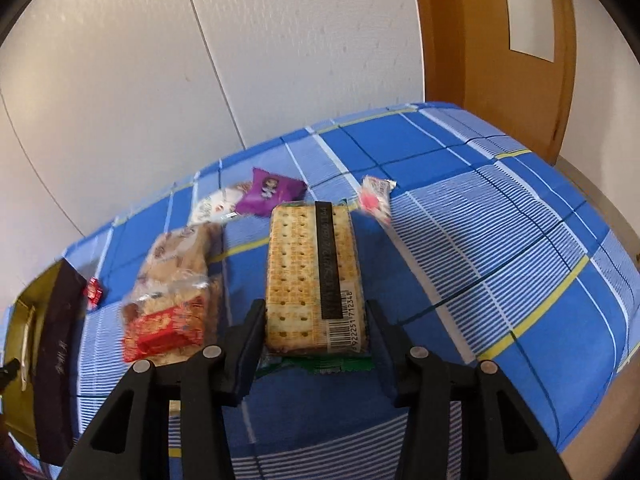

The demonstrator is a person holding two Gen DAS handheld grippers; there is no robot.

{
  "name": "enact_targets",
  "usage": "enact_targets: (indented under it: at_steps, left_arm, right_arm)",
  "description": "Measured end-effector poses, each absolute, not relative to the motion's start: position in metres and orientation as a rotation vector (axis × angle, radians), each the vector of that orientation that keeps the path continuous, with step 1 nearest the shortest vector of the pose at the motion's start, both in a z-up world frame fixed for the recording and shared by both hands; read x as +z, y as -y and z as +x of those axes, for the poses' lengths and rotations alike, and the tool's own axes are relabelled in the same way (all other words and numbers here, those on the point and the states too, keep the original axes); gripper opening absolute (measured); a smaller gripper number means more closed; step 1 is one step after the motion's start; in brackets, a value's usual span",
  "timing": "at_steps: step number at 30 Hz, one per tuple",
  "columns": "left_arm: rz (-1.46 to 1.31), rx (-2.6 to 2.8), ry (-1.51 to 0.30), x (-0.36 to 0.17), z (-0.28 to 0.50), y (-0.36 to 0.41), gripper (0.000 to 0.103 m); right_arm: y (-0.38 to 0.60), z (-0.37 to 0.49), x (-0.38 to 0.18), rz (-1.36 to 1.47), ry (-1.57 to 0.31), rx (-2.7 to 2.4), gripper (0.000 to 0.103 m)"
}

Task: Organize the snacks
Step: 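Carry the stick pack into the gold tray and open the left tool, then lower the cracker pack into the gold tray and open the right tool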

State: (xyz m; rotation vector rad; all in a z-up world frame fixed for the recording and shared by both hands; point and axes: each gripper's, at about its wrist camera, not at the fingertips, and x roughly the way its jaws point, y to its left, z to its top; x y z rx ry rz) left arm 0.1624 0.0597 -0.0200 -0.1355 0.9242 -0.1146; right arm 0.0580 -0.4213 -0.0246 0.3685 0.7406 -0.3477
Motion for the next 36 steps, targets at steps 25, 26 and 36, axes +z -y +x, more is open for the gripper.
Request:
enact_targets:
  at_steps: [25, 26, 36]
  left_arm:
    - [-0.108, -0.006, -0.893, -0.014, 0.153, -0.101, 0.087]
    - [-0.104, -0.008, -0.887, -0.013, 0.152, -0.102, 0.087]
    - [-0.113, 0.094, -0.812, 0.004, 0.15, -0.13, 0.087]
  right_arm:
    - [0.094, 0.169, 0.015, -0.041, -0.949, 0.254, 0.049]
    - [0.084, 0.179, 0.009, -0.06, -0.962, 0.251, 0.049]
    - [0.034, 0.244, -0.026, -0.029, -1.037, 0.241, 0.049]
